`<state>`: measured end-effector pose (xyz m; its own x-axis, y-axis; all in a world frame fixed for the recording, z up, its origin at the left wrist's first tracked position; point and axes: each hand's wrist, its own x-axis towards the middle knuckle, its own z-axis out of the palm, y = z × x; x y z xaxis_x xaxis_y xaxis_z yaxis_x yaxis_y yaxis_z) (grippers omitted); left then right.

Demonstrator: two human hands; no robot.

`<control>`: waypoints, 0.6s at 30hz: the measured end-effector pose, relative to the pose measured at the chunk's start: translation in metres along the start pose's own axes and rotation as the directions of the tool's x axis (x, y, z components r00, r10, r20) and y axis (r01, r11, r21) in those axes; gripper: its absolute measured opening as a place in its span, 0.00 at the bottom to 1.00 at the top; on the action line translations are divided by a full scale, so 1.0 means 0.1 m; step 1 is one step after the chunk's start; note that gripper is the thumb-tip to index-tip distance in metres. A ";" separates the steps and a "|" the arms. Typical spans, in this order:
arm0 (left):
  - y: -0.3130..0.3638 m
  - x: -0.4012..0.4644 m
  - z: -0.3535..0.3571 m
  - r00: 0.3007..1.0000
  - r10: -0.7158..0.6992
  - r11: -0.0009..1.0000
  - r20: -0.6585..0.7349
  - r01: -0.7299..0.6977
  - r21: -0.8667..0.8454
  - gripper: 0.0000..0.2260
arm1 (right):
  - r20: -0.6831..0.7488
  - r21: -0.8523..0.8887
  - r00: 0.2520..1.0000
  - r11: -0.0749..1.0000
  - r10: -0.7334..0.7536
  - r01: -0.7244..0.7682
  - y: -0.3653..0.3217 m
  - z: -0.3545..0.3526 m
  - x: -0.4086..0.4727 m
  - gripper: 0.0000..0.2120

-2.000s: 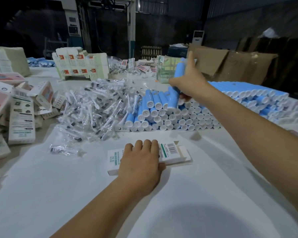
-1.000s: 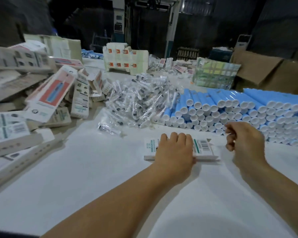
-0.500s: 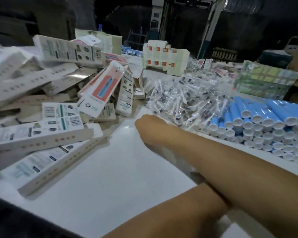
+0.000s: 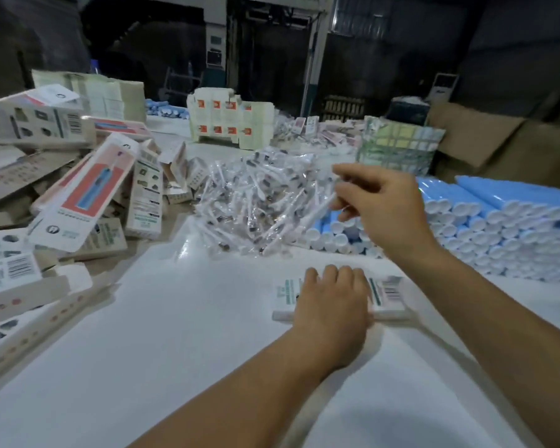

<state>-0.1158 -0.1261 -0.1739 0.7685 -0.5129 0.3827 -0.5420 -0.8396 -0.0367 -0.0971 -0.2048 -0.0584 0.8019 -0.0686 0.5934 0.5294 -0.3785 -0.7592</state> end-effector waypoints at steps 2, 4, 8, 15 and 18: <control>0.02 0.02 -0.03 0.999 -0.014 0.997 -0.032 0.011 -0.075 0.25 | -0.228 0.154 0.959 0.979 0.167 -0.134 0.21 -0.59 -0.16 0.10; 0.03 0.02 -0.07 0.996 -0.029 0.997 -0.079 0.023 -0.079 0.27 | -0.407 0.279 0.843 0.927 0.352 -0.252 0.46 -1.01 -0.41 0.07; 0.00 0.05 -0.03 0.993 -0.073 0.994 -0.098 0.065 -0.083 0.27 | -0.478 0.411 0.694 0.835 0.539 -0.366 0.84 -1.24 -0.80 0.05; 0.07 0.04 -0.01 0.991 -0.078 0.996 -0.113 0.074 -0.043 0.29 | -0.486 0.193 0.748 0.890 0.452 -0.413 0.88 -0.93 -0.81 0.06; 0.14 0.05 -0.02 0.990 -0.062 0.998 -0.123 0.057 -0.038 0.29 | -0.474 0.075 0.773 0.894 0.422 -0.441 0.87 -0.76 -0.88 0.08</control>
<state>-0.1201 -0.1403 -0.1704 0.7526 -0.4341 0.4951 -0.5095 -0.8603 0.0201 -0.1428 -0.3019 -0.1561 0.7122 -0.6499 0.2654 0.1403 -0.2387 -0.9609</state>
